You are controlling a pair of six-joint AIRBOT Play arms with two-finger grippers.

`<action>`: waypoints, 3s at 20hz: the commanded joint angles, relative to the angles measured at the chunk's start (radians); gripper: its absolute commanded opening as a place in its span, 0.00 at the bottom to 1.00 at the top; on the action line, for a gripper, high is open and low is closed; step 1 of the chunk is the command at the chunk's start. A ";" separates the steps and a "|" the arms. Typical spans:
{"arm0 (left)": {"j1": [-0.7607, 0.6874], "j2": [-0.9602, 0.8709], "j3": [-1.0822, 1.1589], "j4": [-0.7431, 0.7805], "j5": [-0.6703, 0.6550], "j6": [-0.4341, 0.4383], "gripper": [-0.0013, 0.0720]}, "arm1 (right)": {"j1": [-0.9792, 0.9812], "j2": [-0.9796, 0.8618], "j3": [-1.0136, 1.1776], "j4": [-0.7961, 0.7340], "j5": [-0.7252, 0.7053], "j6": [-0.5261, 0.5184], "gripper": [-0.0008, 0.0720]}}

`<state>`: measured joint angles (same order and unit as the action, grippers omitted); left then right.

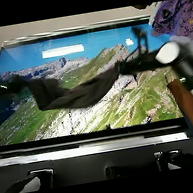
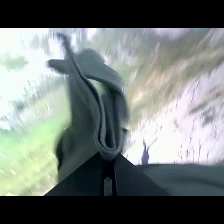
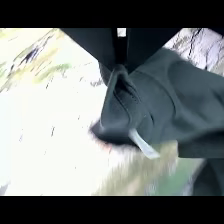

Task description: Fold the clothes and pants, and hang the long-sleeved shirts on hangers.

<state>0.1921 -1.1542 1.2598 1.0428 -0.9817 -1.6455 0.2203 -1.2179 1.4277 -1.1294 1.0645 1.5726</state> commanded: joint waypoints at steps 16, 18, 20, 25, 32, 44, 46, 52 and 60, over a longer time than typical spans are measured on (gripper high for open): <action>0.045 0.546 0.245 0.528 -0.216 -0.272 0.04 | 0.000 0.363 0.362 -0.367 0.102 0.210 0.05; 0.045 0.437 0.189 0.500 -0.214 -0.236 0.04 | 0.000 0.225 0.360 -0.365 0.130 0.282 0.05; 0.044 0.277 0.136 0.475 -0.200 -0.212 0.04 | 0.001 0.056 0.360 -0.351 0.146 0.314 0.05; -0.010 -0.241 0.111 0.462 -0.061 -0.184 0.04 | 0.002 -0.412 0.361 -0.329 0.058 0.386 0.06; -0.030 -0.606 0.194 0.248 -0.046 -0.187 0.05 | -0.006 -0.699 0.361 -0.138 -0.026 0.388 0.20; 0.242 -0.359 0.303 0.203 -0.417 0.029 0.77 | -0.585 -0.524 0.145 0.320 0.418 -0.243 0.58; 0.250 -0.319 0.247 0.203 -0.420 0.034 0.77 | -0.589 -0.524 0.019 0.344 0.398 -0.296 0.58; 0.247 -0.288 0.148 0.203 -0.448 0.042 0.77 | -0.468 -0.525 -0.237 0.385 0.231 -0.412 0.58; 0.247 -0.295 0.137 0.219 -0.390 0.054 0.77 | -0.327 -0.527 -0.277 0.386 0.109 -0.428 0.58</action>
<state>0.4377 -1.4490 1.3998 1.2537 -1.3907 -1.5978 -0.1528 -1.7428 1.1629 -0.7296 1.2324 1.1530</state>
